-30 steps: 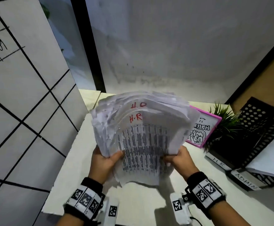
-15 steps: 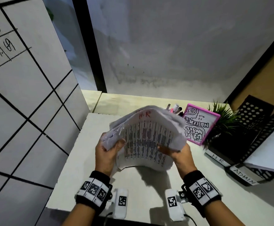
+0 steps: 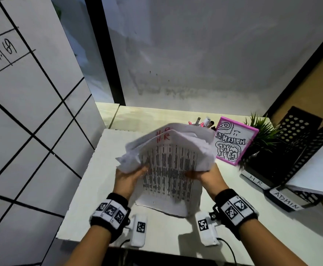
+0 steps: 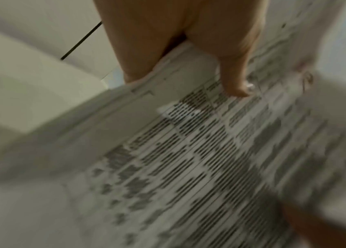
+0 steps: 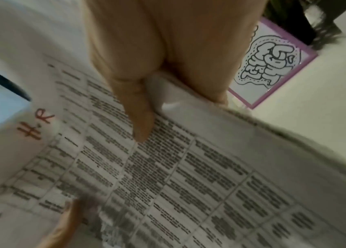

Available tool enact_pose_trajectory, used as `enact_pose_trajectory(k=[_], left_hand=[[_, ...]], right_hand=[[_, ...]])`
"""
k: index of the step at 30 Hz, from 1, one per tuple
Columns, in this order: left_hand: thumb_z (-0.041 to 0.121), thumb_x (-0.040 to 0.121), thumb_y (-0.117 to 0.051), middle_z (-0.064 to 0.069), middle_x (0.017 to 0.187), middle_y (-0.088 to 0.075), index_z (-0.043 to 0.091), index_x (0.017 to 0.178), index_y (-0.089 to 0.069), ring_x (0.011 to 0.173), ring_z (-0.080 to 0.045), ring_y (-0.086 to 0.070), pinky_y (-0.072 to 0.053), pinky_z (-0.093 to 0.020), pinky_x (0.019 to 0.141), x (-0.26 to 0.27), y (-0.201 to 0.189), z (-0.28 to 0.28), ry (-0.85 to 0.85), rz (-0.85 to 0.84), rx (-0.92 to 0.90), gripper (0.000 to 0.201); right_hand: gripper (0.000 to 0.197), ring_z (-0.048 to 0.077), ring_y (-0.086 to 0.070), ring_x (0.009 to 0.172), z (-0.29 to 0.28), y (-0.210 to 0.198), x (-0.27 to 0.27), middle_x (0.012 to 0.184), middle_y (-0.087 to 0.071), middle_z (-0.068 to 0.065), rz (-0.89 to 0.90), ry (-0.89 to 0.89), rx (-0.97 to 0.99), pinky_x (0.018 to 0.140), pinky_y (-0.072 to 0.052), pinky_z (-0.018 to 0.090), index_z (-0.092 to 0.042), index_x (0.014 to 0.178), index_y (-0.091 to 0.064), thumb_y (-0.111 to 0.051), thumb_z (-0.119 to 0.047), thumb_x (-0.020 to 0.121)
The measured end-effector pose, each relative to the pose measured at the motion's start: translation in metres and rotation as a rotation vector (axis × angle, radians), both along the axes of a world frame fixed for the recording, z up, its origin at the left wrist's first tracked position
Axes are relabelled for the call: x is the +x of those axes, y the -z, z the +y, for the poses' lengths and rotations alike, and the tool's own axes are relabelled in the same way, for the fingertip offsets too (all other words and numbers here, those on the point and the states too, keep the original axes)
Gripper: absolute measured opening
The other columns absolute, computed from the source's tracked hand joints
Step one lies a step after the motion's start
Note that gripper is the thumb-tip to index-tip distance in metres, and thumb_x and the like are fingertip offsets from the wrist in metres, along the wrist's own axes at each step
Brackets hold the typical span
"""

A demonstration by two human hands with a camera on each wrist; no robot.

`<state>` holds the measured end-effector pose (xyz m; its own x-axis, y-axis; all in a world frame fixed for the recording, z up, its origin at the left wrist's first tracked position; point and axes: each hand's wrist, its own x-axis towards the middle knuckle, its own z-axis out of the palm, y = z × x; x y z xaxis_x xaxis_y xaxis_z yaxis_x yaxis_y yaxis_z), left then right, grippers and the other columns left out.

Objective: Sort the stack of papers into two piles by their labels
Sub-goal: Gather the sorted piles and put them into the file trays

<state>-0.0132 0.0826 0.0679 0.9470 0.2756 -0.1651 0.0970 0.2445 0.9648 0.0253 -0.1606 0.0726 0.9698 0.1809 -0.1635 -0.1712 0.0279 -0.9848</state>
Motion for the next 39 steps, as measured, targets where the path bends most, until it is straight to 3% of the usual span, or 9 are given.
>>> enact_pose_trajectory(k=[5,10,17,21,24,27,30,33,39], left_hand=[[0.013,0.066,-0.078,0.02,0.075,-0.073,0.016,0.095,-0.064,0.07,0.005,-0.067,-0.052,-0.01,0.062,0.004,-0.018,0.008,0.036,-0.038,0.103,0.032],[0.028,0.053,-0.09,0.002,0.087,-0.072,0.013,0.1,-0.064,0.073,-0.004,-0.065,-0.048,-0.012,0.06,0.006,0.007,-0.01,0.2,0.213,0.088,0.056],[0.028,0.08,-0.07,-0.006,0.083,-0.073,0.0,0.093,-0.066,0.084,-0.018,-0.068,-0.049,-0.024,0.07,0.028,-0.017,-0.014,0.129,0.196,0.225,0.032],[0.032,0.079,-0.068,-0.008,0.08,-0.067,0.0,0.091,-0.064,0.071,-0.013,-0.063,-0.047,-0.018,0.062,0.037,-0.052,-0.021,0.158,0.048,0.238,0.034],[0.02,0.083,-0.07,0.002,0.073,-0.066,0.01,0.092,-0.061,0.061,-0.003,-0.063,-0.05,-0.013,0.053,0.041,-0.08,-0.043,0.126,-0.086,0.209,0.016],[0.029,0.073,-0.079,0.001,0.082,-0.073,0.009,0.102,-0.062,0.075,-0.013,-0.07,-0.055,-0.022,0.063,0.046,-0.095,-0.054,0.31,-0.105,0.167,0.039],[0.041,0.07,-0.079,-0.001,0.087,-0.074,0.011,0.097,-0.069,0.079,-0.016,-0.071,-0.056,-0.027,0.071,0.053,-0.103,-0.062,0.638,-0.077,0.418,0.042],[0.028,0.075,-0.079,0.004,0.044,-0.051,0.007,0.057,-0.053,0.04,-0.005,-0.046,-0.038,-0.016,0.044,0.07,-0.121,-0.081,0.662,-0.108,0.635,0.038],[-0.004,0.074,-0.075,0.011,0.039,-0.05,0.012,0.058,-0.051,0.038,0.0,-0.042,-0.035,-0.018,0.042,0.136,-0.174,-0.135,0.683,-0.164,0.91,0.033]], right_hand=[[0.051,0.021,-0.07,0.102,-0.01,-0.009,-0.006,0.107,-0.075,0.001,-0.069,0.021,0.016,0.087,-0.055,0.041,-0.024,0.102,-0.073,-0.084,0.007,0.062],[0.092,0.026,-0.06,0.117,-0.004,0.02,-0.013,0.12,-0.066,0.006,0.027,-0.015,-0.069,0.099,-0.049,0.047,-0.015,0.121,-0.06,-0.095,-0.032,0.038],[0.033,0.03,-0.068,0.098,-0.029,0.002,0.007,0.097,-0.072,0.015,0.102,0.007,-0.063,0.089,-0.053,0.042,-0.007,0.095,-0.067,-0.08,0.003,0.067],[0.055,0.025,-0.072,0.085,-0.052,-0.003,-0.003,0.087,-0.076,0.01,0.175,-0.085,-0.041,0.08,-0.056,0.033,-0.005,0.091,-0.07,-0.091,-0.036,0.051],[0.035,0.026,-0.072,0.083,-0.064,-0.005,-0.001,0.088,-0.076,0.014,0.179,0.073,0.07,0.072,-0.057,0.027,0.004,0.096,-0.067,-0.081,-0.006,0.065],[0.077,0.03,-0.072,0.09,-0.083,-0.008,0.007,0.099,-0.073,0.019,0.205,0.208,0.254,0.076,-0.057,0.035,0.01,0.116,-0.054,-0.091,-0.01,0.052],[0.026,0.02,-0.072,0.074,-0.098,-0.021,0.004,0.079,-0.074,0.01,0.153,0.254,0.312,0.068,-0.057,0.03,0.002,0.091,-0.064,-0.077,0.0,0.069],[0.017,0.021,-0.071,0.076,-0.105,-0.02,0.0,0.084,-0.075,0.011,0.129,0.31,0.336,0.068,-0.057,0.031,0.0,0.09,-0.069,-0.072,-0.004,0.074],[0.01,0.017,-0.06,0.076,-0.135,0.022,-0.008,0.095,-0.063,0.009,0.116,0.59,-0.269,0.065,-0.055,0.033,-0.01,0.095,-0.069,-0.064,-0.018,0.093]])
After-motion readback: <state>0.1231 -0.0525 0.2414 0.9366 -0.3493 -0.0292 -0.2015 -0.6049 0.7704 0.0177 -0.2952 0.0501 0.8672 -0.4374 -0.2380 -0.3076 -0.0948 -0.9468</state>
